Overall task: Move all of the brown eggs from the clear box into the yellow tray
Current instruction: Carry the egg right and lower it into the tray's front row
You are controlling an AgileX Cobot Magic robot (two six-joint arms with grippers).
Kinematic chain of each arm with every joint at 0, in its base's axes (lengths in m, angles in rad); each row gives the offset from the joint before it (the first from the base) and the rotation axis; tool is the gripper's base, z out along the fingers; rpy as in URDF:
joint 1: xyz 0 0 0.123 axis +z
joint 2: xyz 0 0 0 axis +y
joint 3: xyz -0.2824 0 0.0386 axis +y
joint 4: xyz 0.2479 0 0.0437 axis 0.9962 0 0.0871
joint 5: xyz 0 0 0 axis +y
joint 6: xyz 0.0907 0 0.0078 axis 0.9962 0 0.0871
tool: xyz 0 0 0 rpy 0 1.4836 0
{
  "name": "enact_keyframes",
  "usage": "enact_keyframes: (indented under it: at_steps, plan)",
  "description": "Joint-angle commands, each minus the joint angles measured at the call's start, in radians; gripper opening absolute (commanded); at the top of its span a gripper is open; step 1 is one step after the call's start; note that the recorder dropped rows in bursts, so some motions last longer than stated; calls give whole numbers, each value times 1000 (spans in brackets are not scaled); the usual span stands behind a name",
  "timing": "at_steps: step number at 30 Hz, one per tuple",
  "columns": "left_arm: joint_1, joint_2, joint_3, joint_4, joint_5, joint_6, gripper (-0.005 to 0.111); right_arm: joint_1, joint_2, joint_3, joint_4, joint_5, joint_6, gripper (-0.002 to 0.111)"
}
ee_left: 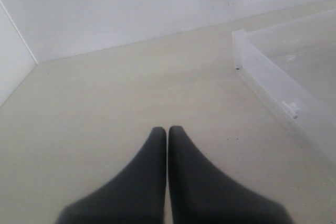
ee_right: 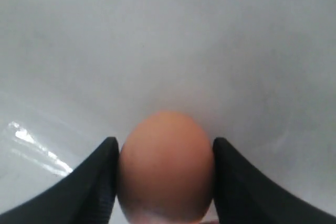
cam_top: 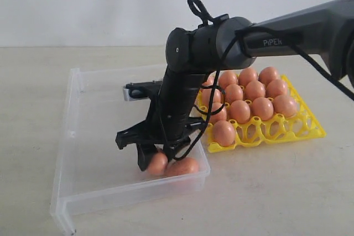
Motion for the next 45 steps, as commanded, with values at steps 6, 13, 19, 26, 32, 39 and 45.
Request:
enact_keyframes:
  at_steps: [6, 13, 19, 26, 32, 39, 45]
  plan:
    - [-4, -1, 3, -2, -2, -5, 1, 6, -224, 178, -1, -733, 67, 0]
    - [-4, -1, 3, -2, -2, -5, 1, 66, -526, 895, 7, -1764, 96, 0]
    - [-4, -1, 3, -2, -2, -5, 1, -216, -576, 1144, 21, -1945, 245, 0]
    - [-4, -1, 3, -2, -4, -5, 1, -719, -532, 1007, -1561, -2077, 1068, 0]
    - [-4, -1, 3, -2, -4, -5, 1, -758, -516, 1005, -1716, -1993, 1079, 0]
    - [-4, -1, 3, -2, -4, -5, 1, -683, -516, 1005, -1580, -1673, 1018, 0]
    - [-4, -1, 3, -2, -4, -5, 1, -671, -516, 1005, -1573, -1654, 809, 0]
